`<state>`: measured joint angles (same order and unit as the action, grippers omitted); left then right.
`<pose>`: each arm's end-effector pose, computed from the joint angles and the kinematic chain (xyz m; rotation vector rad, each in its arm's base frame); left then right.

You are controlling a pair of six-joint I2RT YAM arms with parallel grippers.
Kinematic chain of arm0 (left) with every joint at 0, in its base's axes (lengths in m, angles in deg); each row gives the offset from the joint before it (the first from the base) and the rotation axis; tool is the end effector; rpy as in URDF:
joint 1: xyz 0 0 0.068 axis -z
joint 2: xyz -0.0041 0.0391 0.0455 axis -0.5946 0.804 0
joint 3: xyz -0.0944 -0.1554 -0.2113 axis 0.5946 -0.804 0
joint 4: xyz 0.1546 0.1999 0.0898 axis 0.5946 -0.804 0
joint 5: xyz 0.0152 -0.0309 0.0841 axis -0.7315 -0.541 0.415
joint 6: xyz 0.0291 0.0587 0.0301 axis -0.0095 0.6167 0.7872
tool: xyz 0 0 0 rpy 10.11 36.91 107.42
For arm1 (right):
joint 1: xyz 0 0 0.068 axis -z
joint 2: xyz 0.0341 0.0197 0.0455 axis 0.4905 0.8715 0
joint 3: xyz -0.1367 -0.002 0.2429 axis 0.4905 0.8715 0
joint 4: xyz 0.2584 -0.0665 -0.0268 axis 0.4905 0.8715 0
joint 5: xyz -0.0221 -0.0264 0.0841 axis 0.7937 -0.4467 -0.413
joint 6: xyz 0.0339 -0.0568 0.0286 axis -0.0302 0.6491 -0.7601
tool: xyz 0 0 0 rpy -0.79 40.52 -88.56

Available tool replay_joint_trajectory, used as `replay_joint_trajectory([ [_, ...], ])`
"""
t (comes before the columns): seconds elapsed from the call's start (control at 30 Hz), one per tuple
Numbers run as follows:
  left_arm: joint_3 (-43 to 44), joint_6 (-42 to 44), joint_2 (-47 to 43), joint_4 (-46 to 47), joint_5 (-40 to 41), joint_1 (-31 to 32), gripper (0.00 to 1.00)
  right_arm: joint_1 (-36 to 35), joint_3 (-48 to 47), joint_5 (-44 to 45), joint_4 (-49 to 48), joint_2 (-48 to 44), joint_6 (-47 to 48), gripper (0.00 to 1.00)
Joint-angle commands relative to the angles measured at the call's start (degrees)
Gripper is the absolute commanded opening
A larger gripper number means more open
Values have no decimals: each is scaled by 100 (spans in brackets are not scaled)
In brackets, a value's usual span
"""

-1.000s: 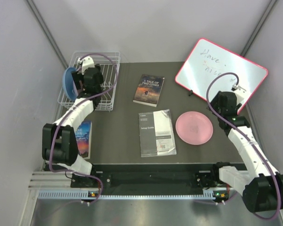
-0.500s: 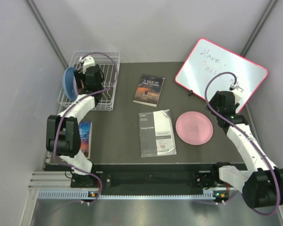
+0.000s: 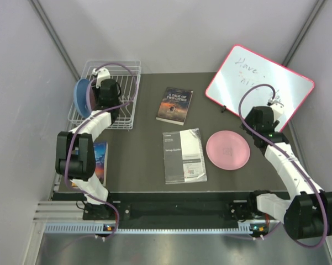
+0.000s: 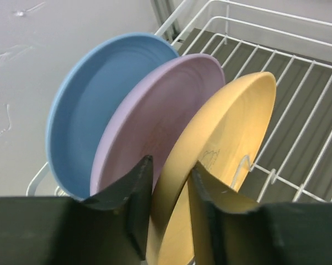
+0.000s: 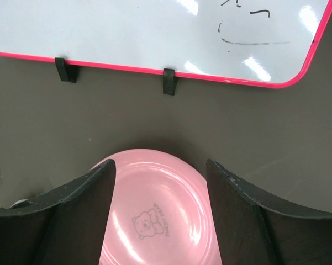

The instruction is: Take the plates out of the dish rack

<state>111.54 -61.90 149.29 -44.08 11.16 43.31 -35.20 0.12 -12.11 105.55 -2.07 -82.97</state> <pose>0.4197 -0.0107 0.2698 -0.4047 1.7746 0.5680 0.2547 0.0042 0.2542 0.6773 2.0742 -0.0483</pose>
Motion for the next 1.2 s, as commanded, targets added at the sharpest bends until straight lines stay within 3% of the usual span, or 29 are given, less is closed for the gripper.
replay_joint_trajectory([
  [0.0, -16, -19, -149, 323, 49, -24, 27, 64, -73, -14, -234, 23, 39, 66],
  [0.03, -77, -11, -175, 375, 75, -24, 19, 64, -73, 3, -225, 14, 48, 67],
  [0.1, -148, -2, -228, 489, 58, -15, 15, 73, -38, 12, -225, -12, 57, 66],
  [0.17, -139, 16, -237, 481, 76, -15, 2, 55, -12, 30, -225, -47, 66, 67],
  [0.2, -131, 25, -237, 472, 93, -15, 0, 64, -3, 30, -225, -47, 74, 66],
  [0.43, -139, 51, -281, 621, 277, 20, 0, 64, 24, 21, -190, -117, 101, 67],
  [0.53, -148, 507, -343, 841, 618, 143, 0, 64, 50, 56, -190, -205, 118, 67],
  [0.63, -279, 1516, -316, 1743, 1181, 503, 0, 64, 68, 83, -199, -249, 136, 67],
  [0.7, -394, 2418, -238, 2850, 1700, 784, 0, 64, 76, 74, -199, -241, 154, 67],
  [0.93, -640, 3969, -219, 4671, 2325, 1250, 0, 64, 15, 39, -76, -319, 197, 67],
  [1.07, -570, 4279, -465, 4639, 2431, 1496, 0, 64, -73, -241, -137, -434, 311, 67],
  [1.17, -447, 3921, -745, 3920, 2387, 1602, 0, 64, -160, -916, -348, -399, 426, 68],
])
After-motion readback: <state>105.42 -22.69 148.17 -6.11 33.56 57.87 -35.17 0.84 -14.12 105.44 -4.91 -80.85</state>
